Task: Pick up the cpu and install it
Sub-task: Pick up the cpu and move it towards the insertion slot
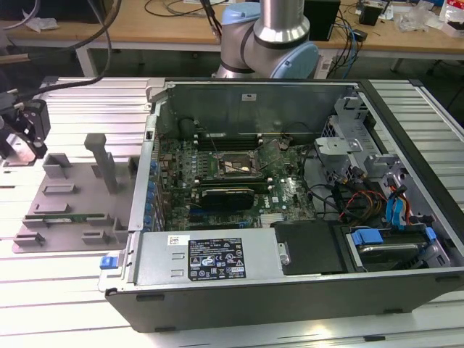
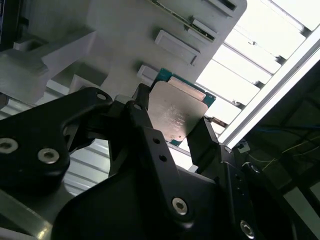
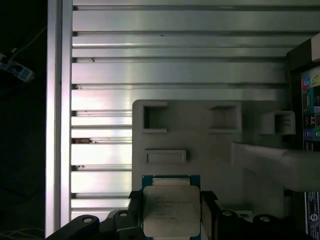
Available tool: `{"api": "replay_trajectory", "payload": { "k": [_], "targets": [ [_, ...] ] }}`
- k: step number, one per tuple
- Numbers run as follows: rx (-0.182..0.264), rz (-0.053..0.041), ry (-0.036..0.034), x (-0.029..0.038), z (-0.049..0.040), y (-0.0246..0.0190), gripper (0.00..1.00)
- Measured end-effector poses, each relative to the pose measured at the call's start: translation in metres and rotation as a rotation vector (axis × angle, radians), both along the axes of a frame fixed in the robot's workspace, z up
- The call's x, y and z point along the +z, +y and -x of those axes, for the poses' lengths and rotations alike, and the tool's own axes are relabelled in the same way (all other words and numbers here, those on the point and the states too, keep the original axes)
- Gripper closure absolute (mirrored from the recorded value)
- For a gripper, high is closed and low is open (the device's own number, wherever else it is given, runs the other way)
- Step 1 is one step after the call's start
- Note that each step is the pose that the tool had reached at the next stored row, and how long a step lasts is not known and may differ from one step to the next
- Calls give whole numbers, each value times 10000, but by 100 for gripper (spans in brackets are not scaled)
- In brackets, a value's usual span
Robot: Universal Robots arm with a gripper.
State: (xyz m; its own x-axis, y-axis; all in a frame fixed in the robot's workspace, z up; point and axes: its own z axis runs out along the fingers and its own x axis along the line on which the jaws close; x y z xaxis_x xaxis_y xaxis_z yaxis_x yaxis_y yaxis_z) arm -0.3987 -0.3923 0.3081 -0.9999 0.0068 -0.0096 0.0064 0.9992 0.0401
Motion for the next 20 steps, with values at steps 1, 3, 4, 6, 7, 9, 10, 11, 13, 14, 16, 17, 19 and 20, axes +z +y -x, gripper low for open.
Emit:
{"api": "replay_trajectory", "payload": {
  "k": [1, 3, 4, 6, 7, 9, 10, 11, 13, 14, 16, 17, 19, 20],
  "targets": [
    [0, 0, -1, 19, 0, 0, 45],
    [0, 0, -1, 40, 0, 0, 45],
    [0, 0, 0, 58, 0, 0, 45],
    [0, 0, 0, 88, 0, 0, 45],
    [0, 0, 0, 116, 0, 0, 45],
    [0, 0, 0, 173, 0, 0, 45],
    [0, 0, 0, 219, 0, 0, 45],
    [-1, 0, 0, 269, 0, 0, 45],
    [0, 0, 0, 338, 0, 0, 45],
    [0, 0, 0, 380, 0, 0, 45],
    [0, 0, -1, 435, 0, 0, 45],
    [0, -1, -1, 446, 0, 0, 45],
    [0, 0, 0, 474, 0, 0, 45],
    [0, 0, 0, 484, 0, 0, 45]
  ]
}}
